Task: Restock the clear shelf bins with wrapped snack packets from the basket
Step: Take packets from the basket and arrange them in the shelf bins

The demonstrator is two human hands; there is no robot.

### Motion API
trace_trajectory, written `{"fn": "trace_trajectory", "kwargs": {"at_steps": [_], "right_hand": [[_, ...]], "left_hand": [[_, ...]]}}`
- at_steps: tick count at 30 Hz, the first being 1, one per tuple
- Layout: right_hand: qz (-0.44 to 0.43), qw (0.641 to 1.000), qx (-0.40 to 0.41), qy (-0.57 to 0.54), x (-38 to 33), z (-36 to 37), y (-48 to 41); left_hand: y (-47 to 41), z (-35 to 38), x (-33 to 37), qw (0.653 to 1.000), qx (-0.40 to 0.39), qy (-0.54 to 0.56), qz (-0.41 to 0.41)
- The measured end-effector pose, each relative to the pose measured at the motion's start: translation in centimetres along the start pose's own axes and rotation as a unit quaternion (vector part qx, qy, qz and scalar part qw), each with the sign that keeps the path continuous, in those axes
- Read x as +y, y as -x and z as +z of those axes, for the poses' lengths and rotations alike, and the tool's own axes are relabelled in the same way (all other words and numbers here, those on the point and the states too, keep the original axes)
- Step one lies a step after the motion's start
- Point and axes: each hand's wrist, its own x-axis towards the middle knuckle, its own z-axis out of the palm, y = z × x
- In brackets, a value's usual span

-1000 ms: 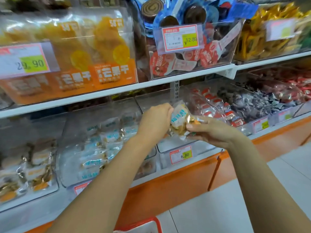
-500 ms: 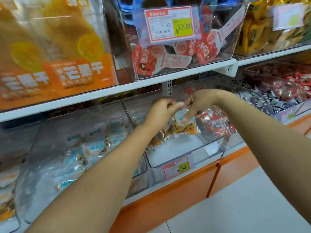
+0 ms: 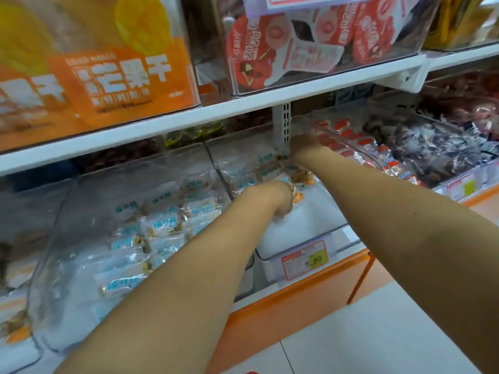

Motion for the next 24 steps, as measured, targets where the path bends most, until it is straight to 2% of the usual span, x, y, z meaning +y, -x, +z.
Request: {"fn": "trace_trajectory", "kwargs": {"at_steps": [3,7,10,13,15,18,22,24], "right_hand": [[0.008,0.998,0.02,-0.054,0.5,0.6,-0.7],[0.035,0.995,0.078,-0.048,0.5,0.4,0.2],[0.041,0.996,0.065,-0.04,1.2,0.8,1.2],[0.029,0.996,0.046,-0.073,1.8,0.6,3.0],[0.018,0.993,0.034,-0.113,2.1,-0.2,4.7],[0.011,0.975,0.069,-0.211,2.5,-1.8,8.2],[-0.032,0.958,0.114,-0.262,0.8,-4.3,15.9],[-0.082,0.958,0.102,-0.254,-1.4,-4.8,20.6]], "left_hand": [[-0.1,0.1,0.1,1.0,0.005,-0.009,-0.002],[-0.7,0.6,0.4,1.0,-0.003,-0.002,0.0],[-0.4,0.8,0.2,1.0,-0.027,-0.003,-0.012],[1.1,0.3,0.0,1.0,-0.012,0.02,0.001],[2.5,0.0,-0.1,0.998,0.039,0.057,0.01],[6.4,-0.6,0.0,0.974,0.171,0.143,0.026],[15.2,1.7,0.9,0.905,0.344,0.248,0.042],[20.3,4.5,1.3,0.863,0.384,0.328,0.018]]}}
